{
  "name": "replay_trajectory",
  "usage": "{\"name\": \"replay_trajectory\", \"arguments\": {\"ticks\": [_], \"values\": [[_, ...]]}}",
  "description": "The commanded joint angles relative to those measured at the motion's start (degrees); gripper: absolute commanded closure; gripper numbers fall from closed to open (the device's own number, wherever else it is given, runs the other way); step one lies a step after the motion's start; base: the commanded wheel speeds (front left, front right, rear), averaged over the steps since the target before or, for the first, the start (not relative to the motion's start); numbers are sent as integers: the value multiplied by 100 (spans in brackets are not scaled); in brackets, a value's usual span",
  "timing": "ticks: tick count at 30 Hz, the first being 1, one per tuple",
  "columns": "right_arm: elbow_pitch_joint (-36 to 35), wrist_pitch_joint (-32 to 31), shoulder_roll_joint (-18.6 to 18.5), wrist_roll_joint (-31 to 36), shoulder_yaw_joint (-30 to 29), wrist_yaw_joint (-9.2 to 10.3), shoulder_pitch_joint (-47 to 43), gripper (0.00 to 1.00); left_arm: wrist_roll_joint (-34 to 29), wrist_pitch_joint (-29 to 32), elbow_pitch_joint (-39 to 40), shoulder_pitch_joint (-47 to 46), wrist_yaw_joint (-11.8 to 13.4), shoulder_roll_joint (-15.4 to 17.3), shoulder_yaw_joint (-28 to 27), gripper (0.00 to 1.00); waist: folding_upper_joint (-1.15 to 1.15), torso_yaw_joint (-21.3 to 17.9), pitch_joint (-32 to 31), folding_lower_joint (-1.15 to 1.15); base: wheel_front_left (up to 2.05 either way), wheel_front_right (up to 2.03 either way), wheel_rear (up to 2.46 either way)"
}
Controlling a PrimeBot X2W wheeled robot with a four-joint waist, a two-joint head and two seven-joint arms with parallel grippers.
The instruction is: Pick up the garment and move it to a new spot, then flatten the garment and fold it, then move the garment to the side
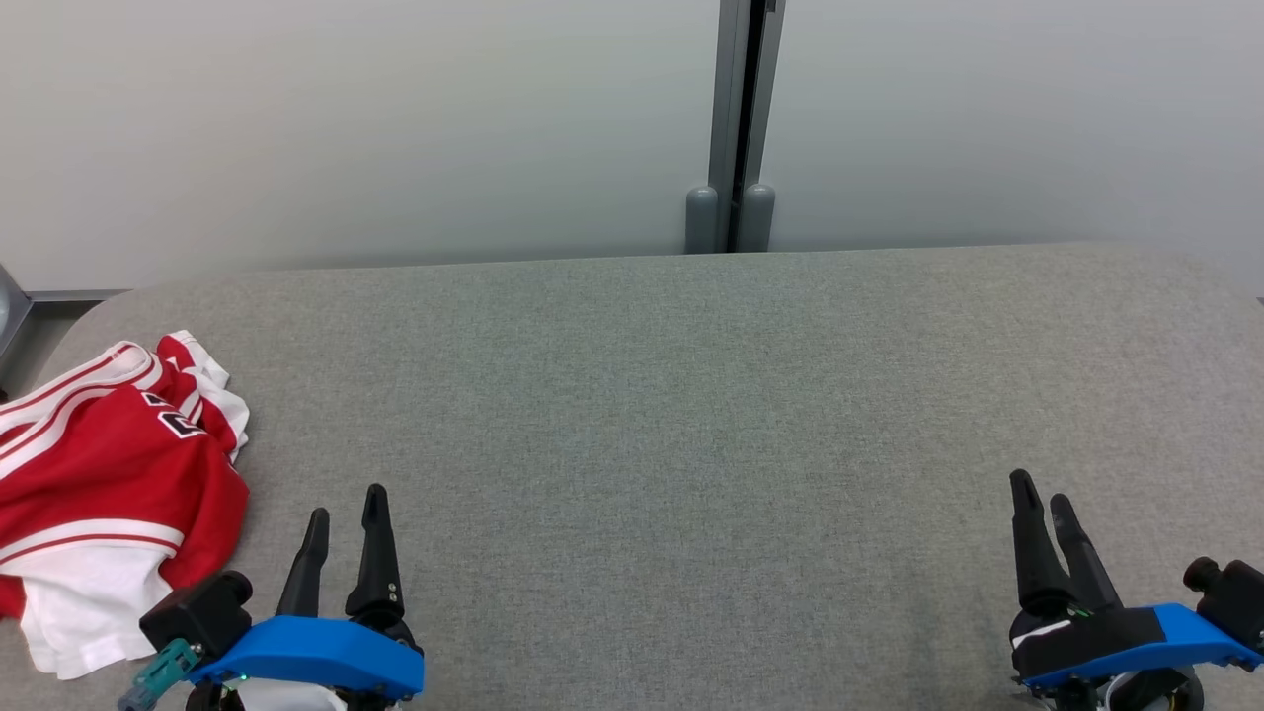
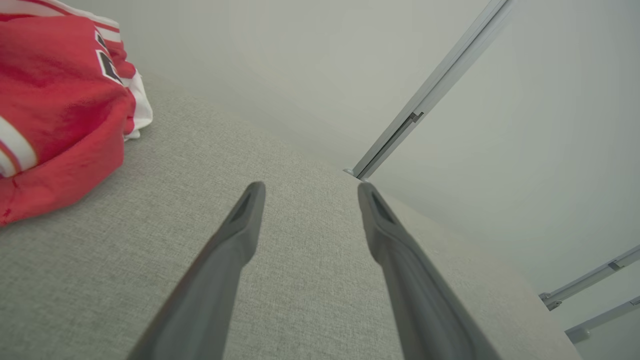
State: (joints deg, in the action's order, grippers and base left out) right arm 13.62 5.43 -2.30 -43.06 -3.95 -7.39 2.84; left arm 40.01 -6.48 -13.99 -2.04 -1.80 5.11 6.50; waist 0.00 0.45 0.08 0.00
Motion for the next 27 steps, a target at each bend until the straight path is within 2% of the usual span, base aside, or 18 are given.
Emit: {"name": "replay_trajectory", "arguments": {"ticks": [1,27], "values": [[-44,51,-49,193,-7,-9,9,0,-207,-65,44,-63,15,63,60,0,0,1,-2,0,0,0,0],[-104,293,-64,1594,24,-12,-109,0,-1614,-454,-72,34,139,184,448,0,0,30,-33,0,0,0,0]]}}
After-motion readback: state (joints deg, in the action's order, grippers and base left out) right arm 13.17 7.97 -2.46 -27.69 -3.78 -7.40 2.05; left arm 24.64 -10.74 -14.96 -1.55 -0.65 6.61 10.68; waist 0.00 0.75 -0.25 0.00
